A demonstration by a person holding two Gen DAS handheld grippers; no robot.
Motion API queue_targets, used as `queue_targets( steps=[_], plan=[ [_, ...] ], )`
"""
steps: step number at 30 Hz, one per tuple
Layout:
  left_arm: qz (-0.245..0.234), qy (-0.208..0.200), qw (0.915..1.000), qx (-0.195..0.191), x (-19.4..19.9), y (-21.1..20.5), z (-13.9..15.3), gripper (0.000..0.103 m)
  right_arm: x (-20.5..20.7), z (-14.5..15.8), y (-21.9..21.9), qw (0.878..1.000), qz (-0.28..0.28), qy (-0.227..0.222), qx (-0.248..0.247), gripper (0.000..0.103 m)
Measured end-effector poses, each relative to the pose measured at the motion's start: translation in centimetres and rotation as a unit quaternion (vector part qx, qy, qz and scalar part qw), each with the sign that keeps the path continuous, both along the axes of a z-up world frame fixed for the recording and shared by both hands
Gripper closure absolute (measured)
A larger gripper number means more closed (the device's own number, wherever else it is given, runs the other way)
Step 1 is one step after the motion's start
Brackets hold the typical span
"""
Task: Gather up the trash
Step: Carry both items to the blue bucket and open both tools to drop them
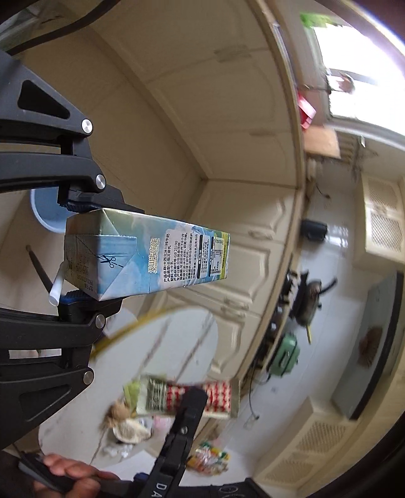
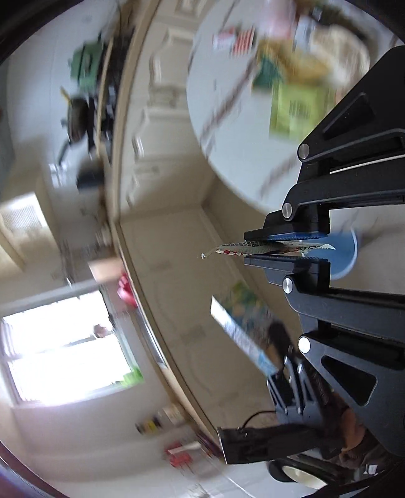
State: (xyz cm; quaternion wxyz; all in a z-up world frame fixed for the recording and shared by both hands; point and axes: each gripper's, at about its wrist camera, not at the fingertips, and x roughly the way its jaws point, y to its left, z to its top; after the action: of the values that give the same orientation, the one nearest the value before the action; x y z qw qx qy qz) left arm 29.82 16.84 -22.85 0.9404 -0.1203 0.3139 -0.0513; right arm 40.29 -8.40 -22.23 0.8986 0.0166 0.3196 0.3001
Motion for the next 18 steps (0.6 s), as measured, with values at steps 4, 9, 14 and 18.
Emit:
queue_targets(
  steps=[4, 9, 14, 18],
  plan=[
    [0.035, 0.051, 0.9981, -0.002, 0.6, 3.5, -3.8, 0.068, 3.1, -5.1, 8.2, 0.998, 0.039, 0.042, -0.02, 0.094],
    [0.048, 0.131, 0.99, -0.017, 3.8, 6.0, -9.5, 0.068, 8.9, -14.3, 14.7, 0.991, 0.034, 0.111, -0.069, 0.094],
    [0.04, 0.18, 0.9825, -0.026, 7.1, 7.2, -13.6, 0.068, 12.8, -22.5, 17.3, 0.979, 0.023, 0.175, -0.104, 0.091],
    [0.037, 0.211, 0.9765, -0.023, 10.0, 7.6, -16.0, 0.068, 15.6, -27.3, 17.2, 0.969, 0.006, 0.224, -0.1, 0.074]
  ],
)
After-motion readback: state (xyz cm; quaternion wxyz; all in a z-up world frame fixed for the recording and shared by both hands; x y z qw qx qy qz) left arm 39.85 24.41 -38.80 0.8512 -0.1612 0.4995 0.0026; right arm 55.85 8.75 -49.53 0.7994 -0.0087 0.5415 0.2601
